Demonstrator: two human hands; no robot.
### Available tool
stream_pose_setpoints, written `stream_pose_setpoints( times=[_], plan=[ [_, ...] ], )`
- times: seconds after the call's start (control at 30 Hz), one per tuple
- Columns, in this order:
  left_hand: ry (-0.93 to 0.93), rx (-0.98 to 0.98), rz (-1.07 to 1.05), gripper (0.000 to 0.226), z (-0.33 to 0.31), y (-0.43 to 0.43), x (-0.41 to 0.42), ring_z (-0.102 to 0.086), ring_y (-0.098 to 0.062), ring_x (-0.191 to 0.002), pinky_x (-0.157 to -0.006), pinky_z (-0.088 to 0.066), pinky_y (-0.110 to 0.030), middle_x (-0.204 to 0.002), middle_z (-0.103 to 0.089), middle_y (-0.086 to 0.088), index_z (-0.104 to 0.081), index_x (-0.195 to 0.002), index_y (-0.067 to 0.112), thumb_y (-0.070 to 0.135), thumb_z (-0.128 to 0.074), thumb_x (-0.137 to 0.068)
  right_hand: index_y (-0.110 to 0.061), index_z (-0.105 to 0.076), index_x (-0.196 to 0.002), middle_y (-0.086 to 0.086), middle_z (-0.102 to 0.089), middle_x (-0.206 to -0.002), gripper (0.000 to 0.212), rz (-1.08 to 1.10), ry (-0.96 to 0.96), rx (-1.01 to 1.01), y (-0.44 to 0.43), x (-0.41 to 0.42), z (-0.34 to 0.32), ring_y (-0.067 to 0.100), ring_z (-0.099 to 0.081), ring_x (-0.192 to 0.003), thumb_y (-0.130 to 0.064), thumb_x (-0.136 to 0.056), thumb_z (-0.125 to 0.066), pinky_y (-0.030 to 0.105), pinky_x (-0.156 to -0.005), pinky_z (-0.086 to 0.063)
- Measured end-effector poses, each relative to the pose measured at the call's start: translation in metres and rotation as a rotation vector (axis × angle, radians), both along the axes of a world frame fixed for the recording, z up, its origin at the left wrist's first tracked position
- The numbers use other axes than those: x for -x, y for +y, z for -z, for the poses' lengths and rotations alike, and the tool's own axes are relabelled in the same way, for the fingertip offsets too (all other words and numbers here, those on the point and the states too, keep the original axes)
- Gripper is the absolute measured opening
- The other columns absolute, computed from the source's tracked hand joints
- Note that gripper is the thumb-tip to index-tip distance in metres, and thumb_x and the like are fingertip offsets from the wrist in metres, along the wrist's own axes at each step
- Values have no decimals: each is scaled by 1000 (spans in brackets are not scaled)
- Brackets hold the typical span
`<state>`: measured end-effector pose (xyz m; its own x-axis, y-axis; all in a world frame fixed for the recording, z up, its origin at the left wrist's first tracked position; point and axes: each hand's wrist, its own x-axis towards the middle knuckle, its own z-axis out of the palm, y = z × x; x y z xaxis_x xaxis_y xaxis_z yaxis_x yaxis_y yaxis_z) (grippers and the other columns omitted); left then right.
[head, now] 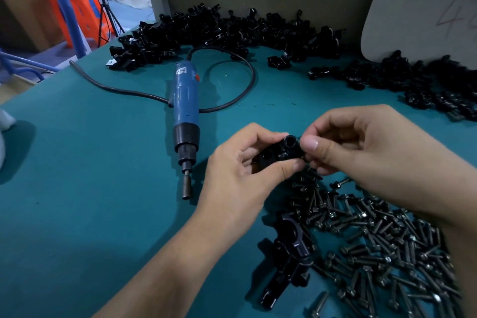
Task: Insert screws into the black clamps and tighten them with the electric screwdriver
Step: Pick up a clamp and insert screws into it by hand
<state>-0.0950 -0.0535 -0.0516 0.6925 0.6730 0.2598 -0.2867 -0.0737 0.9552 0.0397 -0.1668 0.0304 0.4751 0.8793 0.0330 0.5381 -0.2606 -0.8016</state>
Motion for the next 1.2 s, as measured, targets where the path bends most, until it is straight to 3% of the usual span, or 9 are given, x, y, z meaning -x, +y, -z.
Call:
stream_pose_setpoints(
  times=[0.23,0.4,0.57,0.67,0.77,0.93,1.03,1.13,1.2],
  plan=[
    [16,45,-17,21,-2,0,0,-73,-11,-83,-80,-56,-26,-93,-80,-1,-72,-89,28,17,-87,-79,-24,-73,-79,-12,-74,-75,18,31,-72,-50,4,-1,1,-1,-68,-68,-8,-84,-80,6,-64,-49],
    [38,56,-35,22,-2,0,1,-72,-9,-79,-80,-57,-29,-90,-80,2,-71,-89,28,15,-88,-81,-35,-72,-84,-14,-73,-79,17,107,-139,74,-8,-18,3,10,-70,-73,-19,-89,-75,31,-76,-60],
    [73,39,-47,21,-2,-1,2,-73,-11,-83,-87,-58,-32,-93,-80,1,-71,-90,28,18,-88,-82,-37,-74,-78,-18,-72,-74,13,119,-187,404,-13,-26,13,4,-67,-77,-29,-86,-81,27,-73,-49],
    [60,59,-54,22,-3,-1,1,-74,-11,-82,-83,-58,-28,-92,-80,0,-71,-93,23,16,-87,-81,-40,-74,-84,-18,-72,-81,10,138,-192,367,-18,-24,10,2,-66,-84,-33,-85,-81,25,-75,-49],
    [58,81,-61,23,-4,-2,1,-73,-11,-81,-80,-58,-25,-91,-80,-2,-70,-94,19,13,-87,-80,-44,-73,-86,-29,-69,-81,10,174,-217,327,-39,-25,3,-4,-64,-75,-43,-79,-80,20,-70,-46],
    [57,79,-59,22,-5,-3,1,-73,-12,-80,-76,-58,-23,-91,-80,-2,-70,-94,18,12,-86,-81,-73,-56,-96,-34,-65,-91,48,178,-367,466,-86,-13,14,-16,-61,-81,-77,-51,-71,24,-64,-49],
    [65,67,-62,22,-5,-3,1,-73,-13,-81,-75,-58,-22,-91,-80,-2,-70,-94,17,12,-86,-81,-72,-53,-101,-46,-48,-111,50,161,-372,390,-93,-6,25,-22,-50,-96,-72,-55,-73,18,-63,-46],
    [73,61,-66,21,-5,-3,1,-73,-14,-81,-75,-58,-23,-92,-80,-1,-71,-94,19,14,-87,-81,-70,-56,-100,-45,-49,-109,41,190,-385,276,-91,-5,33,-20,-49,-97,-68,-62,-69,14,-63,-41],
    [75,57,-64,21,-5,-3,0,-74,-14,-81,-75,-58,-23,-93,-80,-1,-71,-93,21,15,-87,-80,-64,-61,-102,-39,-54,-105,37,192,-396,233,-89,-3,37,-15,-51,-99,-75,-67,-58,20,-74,-45]
  ],
)
